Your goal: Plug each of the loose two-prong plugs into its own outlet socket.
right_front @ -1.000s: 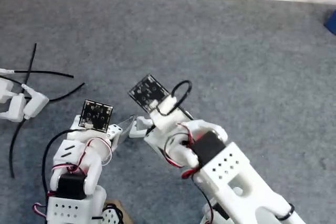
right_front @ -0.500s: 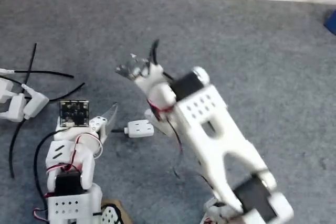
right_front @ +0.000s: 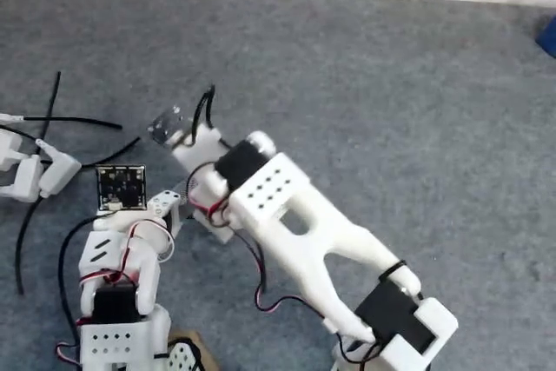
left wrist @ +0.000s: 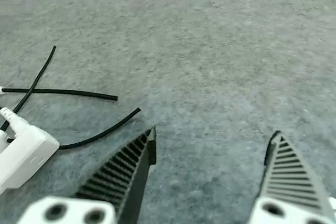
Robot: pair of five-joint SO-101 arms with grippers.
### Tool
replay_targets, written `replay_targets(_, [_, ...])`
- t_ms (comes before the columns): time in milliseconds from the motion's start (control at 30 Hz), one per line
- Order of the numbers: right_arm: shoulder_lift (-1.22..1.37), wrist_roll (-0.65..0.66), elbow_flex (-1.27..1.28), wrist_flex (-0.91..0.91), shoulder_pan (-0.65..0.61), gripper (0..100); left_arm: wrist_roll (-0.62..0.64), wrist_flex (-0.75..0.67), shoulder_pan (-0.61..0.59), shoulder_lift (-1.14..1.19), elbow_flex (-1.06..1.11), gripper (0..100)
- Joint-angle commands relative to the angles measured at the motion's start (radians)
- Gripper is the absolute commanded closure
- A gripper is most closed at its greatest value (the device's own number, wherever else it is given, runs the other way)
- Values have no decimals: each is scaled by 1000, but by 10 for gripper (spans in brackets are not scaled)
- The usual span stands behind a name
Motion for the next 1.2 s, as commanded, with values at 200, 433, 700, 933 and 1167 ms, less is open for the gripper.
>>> replay_targets(200, [-50,-31,-24,-39,-25,991,5,64,108,-7,-21,671])
replay_targets(433, [-173,-12,-61,41,76,991,5,78,117,-8,-22,671])
replay_targets(700, [-180,15,-59,71,108,991,48,31,-15,-8,-24,671])
replay_targets(933, [-179,57,-54,101,305,991,186,-29,-173,-8,-27,671])
replay_targets(1167, [-177,287,42,67,601,990,183,-29,-171,-8,-25,671])
